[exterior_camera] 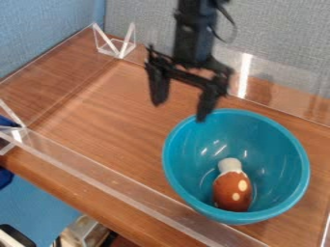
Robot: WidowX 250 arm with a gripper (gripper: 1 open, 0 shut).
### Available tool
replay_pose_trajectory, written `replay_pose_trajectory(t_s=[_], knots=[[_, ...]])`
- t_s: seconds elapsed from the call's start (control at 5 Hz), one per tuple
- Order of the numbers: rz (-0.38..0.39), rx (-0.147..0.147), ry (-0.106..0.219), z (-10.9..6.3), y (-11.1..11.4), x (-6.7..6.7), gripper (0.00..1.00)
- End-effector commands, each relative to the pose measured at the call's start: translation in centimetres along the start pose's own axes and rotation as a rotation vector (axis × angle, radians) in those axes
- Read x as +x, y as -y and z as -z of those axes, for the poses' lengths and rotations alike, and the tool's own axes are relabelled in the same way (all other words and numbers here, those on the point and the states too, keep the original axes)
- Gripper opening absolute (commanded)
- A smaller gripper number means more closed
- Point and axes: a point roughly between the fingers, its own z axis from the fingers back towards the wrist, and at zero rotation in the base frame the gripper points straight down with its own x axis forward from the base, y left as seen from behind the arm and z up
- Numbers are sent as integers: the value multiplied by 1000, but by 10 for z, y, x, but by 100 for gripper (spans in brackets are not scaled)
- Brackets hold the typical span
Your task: Remove the mushroom from inside the blue bowl and put it on the table
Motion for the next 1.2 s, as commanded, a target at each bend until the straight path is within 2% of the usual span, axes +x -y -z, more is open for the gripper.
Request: replay_pose_trajectory(t_s=[0.0,0.4,0.6,1.0], knots=[[-10,-2,89,-12,24,-8,100],[-21,13,129,5,65,-20,100],[-26,22,137,16,74,-20,100],[-45,16,129,37,76,-14,100]])
